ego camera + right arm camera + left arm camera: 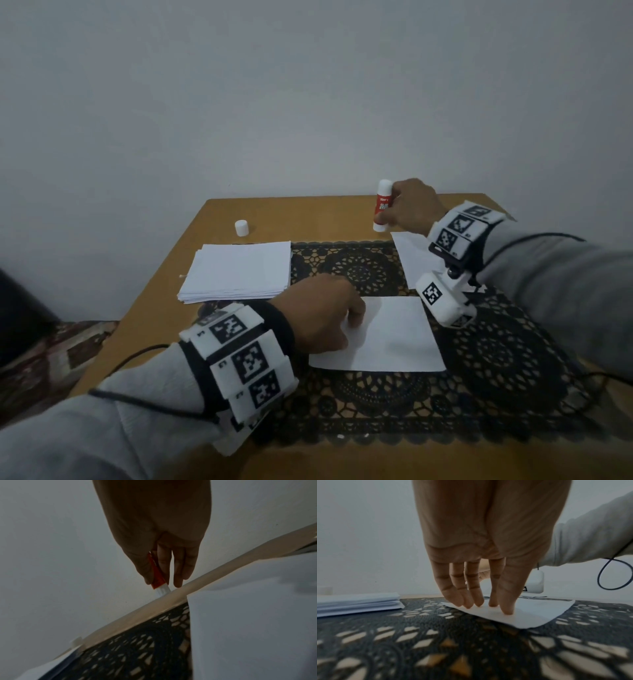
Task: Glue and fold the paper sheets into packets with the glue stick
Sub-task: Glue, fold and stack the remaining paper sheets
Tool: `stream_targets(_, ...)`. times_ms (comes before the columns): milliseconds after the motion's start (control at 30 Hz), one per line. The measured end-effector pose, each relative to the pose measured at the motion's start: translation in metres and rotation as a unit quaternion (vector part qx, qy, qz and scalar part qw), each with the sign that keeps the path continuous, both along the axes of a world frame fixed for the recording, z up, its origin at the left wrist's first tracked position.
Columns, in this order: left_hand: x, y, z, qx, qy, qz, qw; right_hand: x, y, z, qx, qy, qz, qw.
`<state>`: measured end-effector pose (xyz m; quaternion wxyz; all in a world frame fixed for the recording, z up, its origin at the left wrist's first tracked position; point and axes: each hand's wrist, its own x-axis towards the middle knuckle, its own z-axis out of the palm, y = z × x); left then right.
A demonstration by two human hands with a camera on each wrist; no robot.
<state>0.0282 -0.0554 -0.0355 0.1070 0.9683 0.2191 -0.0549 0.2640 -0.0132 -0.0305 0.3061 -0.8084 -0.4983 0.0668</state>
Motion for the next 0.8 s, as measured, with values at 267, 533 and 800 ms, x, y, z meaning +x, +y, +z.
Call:
stream_targets(267, 0.005, 0.004, -0.003, -0.018, -0.021, -0.015, 1.000, 0.006, 0.023, -0.018, -0.035, -0.032, 0.014, 0.999)
stream_targets(533, 0.007, 0.004, -0.006, -0.036, -0.009, 0.001, 0.999, 0.012, 0.007, -0.004, -0.021, 0.006, -0.006, 1.000)
stream_targets(800, 0.005, 0.010, -0.006, -0.078, -0.002, 0.013, 0.997, 0.065, -0.090, 0.032, -0.169, -0.166, 0.032, 0.971)
